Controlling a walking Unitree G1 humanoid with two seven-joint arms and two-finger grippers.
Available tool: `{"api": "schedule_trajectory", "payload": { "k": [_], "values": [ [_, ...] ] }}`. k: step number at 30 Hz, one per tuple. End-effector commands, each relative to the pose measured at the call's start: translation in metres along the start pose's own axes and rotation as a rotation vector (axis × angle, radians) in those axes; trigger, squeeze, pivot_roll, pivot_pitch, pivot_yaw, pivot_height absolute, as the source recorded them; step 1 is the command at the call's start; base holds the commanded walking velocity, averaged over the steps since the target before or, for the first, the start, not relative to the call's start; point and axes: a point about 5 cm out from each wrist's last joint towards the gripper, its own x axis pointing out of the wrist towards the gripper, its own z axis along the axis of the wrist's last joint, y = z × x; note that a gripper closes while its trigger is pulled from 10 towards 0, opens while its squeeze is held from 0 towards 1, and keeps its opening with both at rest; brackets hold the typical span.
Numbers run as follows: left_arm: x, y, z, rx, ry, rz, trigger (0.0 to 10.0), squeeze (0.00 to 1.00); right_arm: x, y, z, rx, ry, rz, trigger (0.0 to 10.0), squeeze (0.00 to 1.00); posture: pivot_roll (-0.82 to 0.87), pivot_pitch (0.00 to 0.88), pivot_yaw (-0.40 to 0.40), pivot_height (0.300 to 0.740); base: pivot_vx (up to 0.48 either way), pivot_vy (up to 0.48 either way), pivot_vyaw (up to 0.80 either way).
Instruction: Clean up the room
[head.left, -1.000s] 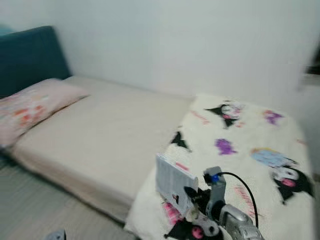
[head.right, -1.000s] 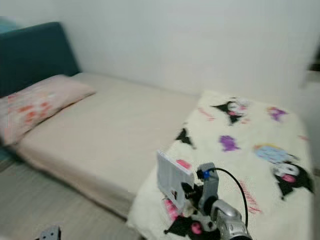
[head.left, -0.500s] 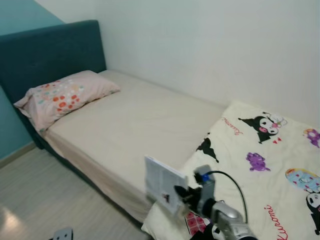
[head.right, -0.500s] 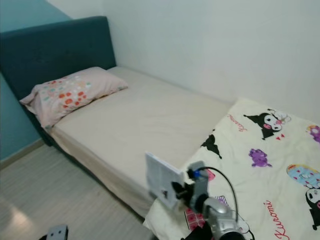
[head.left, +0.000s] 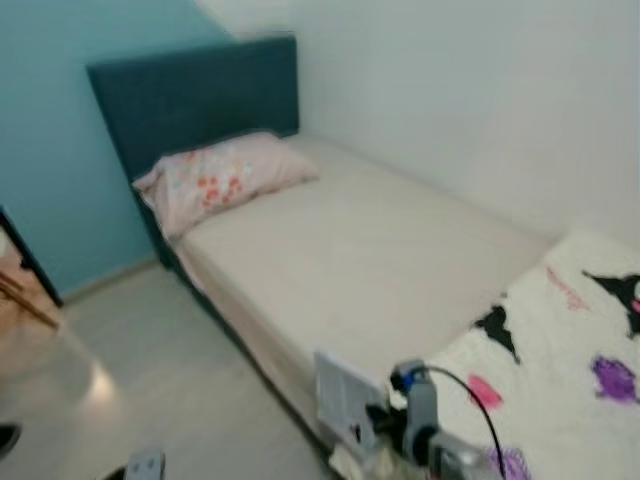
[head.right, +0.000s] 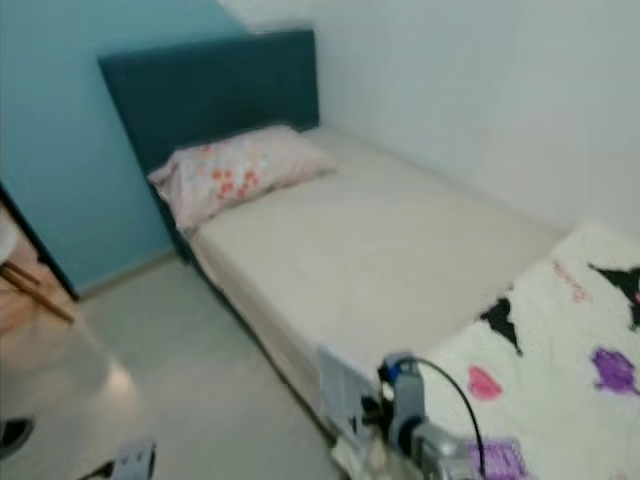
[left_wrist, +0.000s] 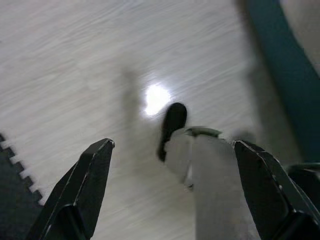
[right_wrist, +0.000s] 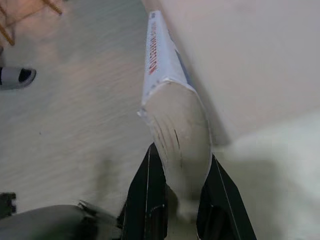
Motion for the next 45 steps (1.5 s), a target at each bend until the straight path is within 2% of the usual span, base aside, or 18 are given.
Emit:
{"api": "schedule_trajectory", "payload": {
  "k": [1, 12, 13, 16, 17, 18, 19, 22, 23, 26, 37, 45],
  "values": [
    [0.0, 0.0, -0.002, 0.027, 0.009, -0.004, 10.0, 0.0, 0.001, 0.003, 0.002, -0.001, -0.031, 0.013, 0.0, 0.0, -0.05, 0.0, -0.035, 0.74, 0.0, 0.0, 0.68],
    [0.0, -0.001, -0.002, 0.017, 0.003, -0.036, 10.0, 0.0, -0.001, 0.0, -0.006, -0.003, 0.005, -0.027, 0.0, 0.0, -0.06, 0.0, -0.03, 0.74, 0.034, 0.0, 0.62],
    [-0.001, 0.0, -0.003, 0.02, 0.004, -0.034, 10.0, 0.0, -0.001, -0.001, -0.009, -0.013, 0.03, -0.047, 8.6, 0.0, -0.06, 0.0, -0.029, 0.74, 0.48, 0.0, 0.0],
    [-0.001, 0.0, -0.004, 0.022, 0.006, -0.031, 10.0, 0.0, -0.001, -0.001, -0.011, -0.022, 0.047, -0.061, 8.6, 0.0, -0.06, 0.0, -0.029, 0.74, 0.48, 0.0, 0.0],
    [-0.001, 0.001, -0.004, 0.025, 0.008, -0.026, 10.0, 0.0, -0.001, -0.002, -0.011, -0.023, 0.047, -0.066, 8.3, 0.0, -0.06, 0.0, -0.029, 0.74, 0.48, 0.0, 0.0],
    [-0.001, 0.002, -0.005, 0.026, 0.009, -0.023, 10.0, 0.0, -0.001, -0.002, -0.011, -0.023, 0.039, -0.063, 9.7, 0.0, -0.06, 0.0, -0.028, 0.74, 0.48, 0.0, 0.0],
    [-0.001, 0.003, -0.005, 0.026, 0.009, -0.02, 10.0, 0.0, -0.001, -0.002, -0.009, -0.02, 0.028, -0.058, 10.0, 0.0, -0.06, 0.0, -0.028, 0.74, 0.48, 0.0, 0.0],
    [-0.001, 0.003, -0.005, 0.026, 0.009, -0.018, 10.0, 0.0, -0.001, -0.002, -0.008, -0.02, 0.02, -0.053, 10.0, 0.0, -0.06, 0.0, -0.028, 0.74, 0.48, 0.0, 0.0],
    [-0.001, 0.004, -0.004, 0.023, 0.008, -0.017, 10.0, 0.0, -0.001, -0.003, -0.003, -0.052, 0.009, -0.043, 10.0, 0.0, -0.06, 0.0, -0.027, 0.74, 0.48, 0.0, 0.79],
    [-0.001, 0.004, -0.003, 0.022, 0.005, -0.017, 10.0, 0.0, 0.0, -0.003, 0.002, -0.067, -0.008, -0.031, 10.0, 0.0, -0.06, 0.0, -0.028, 0.74, 0.48, 0.0, 0.78],
    [0.001, -0.003, 0.006, 0.001, -0.029, -0.037, 10.0, 0.0, 0.003, -0.004, 0.014, -0.049, -0.062, -0.045, 10.0, 0.0, -0.06, 0.0, -0.029, 0.74, 0.48, 0.0, 0.63],
    [0.004, -0.02, 0.041, 0.025, -0.141, -0.106, 10.0, 0.0, 0.004, -0.01, 0.022, -0.031, -0.083, -0.099, 10.0, 0.0, -0.06, 0.0, -0.032, 0.74, 0.48, 0.0, 0.0]
  ]
}}
